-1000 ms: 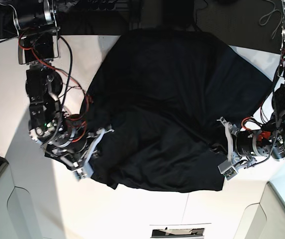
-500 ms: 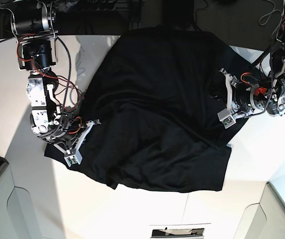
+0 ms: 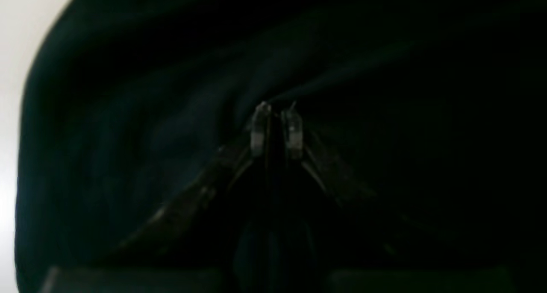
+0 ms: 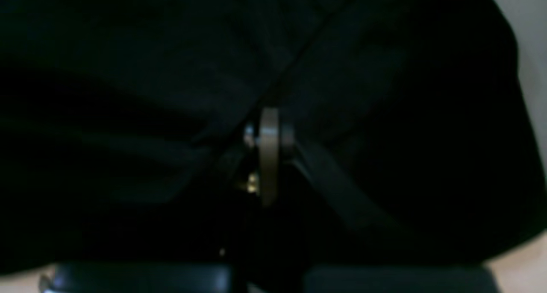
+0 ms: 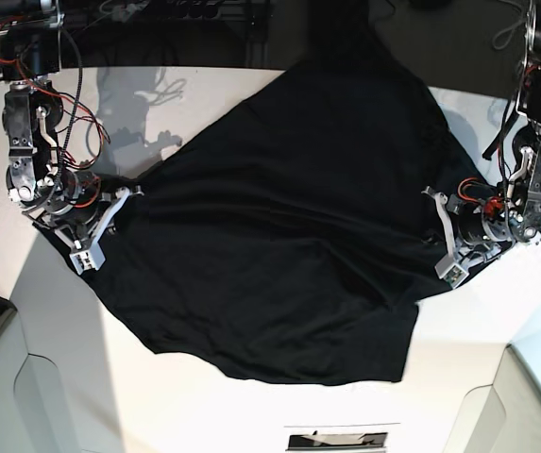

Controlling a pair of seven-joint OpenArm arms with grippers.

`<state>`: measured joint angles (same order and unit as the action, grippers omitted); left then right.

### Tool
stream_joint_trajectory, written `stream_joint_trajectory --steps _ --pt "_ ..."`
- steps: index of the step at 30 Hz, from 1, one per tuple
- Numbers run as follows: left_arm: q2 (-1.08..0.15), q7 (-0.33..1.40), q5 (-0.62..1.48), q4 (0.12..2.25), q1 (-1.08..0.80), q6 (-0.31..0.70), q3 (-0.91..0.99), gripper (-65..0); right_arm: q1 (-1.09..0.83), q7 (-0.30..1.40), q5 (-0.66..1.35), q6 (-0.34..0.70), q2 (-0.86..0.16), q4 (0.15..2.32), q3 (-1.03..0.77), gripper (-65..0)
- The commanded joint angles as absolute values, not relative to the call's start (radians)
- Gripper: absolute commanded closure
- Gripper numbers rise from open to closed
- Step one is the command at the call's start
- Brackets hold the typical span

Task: Layout the t-shirt on the table in an organized manner, then fold the t-shirt properly
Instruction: 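Pull the shirt edges apart with both grippers to flatten it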

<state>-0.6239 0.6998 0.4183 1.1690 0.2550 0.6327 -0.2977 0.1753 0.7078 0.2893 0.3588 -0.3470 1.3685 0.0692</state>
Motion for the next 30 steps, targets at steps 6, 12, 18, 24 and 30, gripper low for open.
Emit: stream_joint_trajectory --steps 6,12,18,24,30 --pt "-0.555 0.774 0.348 1.056 0.369 0.620 -0.302 -5.8 0.017 0.773 0.360 0.363 -0.342 1.543 0.070 0.0" --pt "-0.487 0.774 0.309 1.018 0.436 0.636 -0.397 -5.8 -0.099 0.803 0.379 0.374 -0.280 1.673 0.070 0.0" --pt "-0.493 0.777 0.296 1.028 0.474 0.586 -0.580 -5.8 -0.118 0.775 0.365 0.371 -0.263 1.753 0.059 0.0" --pt "-0.620 0.738 0.406 1.200 0.473 0.515 -0.537 -5.9 -0.039 0.748 0.348 0.362 -0.263 1.805 -0.033 0.0" --pt "-0.714 0.767 0.543 1.349 0.473 0.590 -0.444 -6.0 0.125 0.677 0.315 0.362 -0.242 1.765 -0.073 0.0"
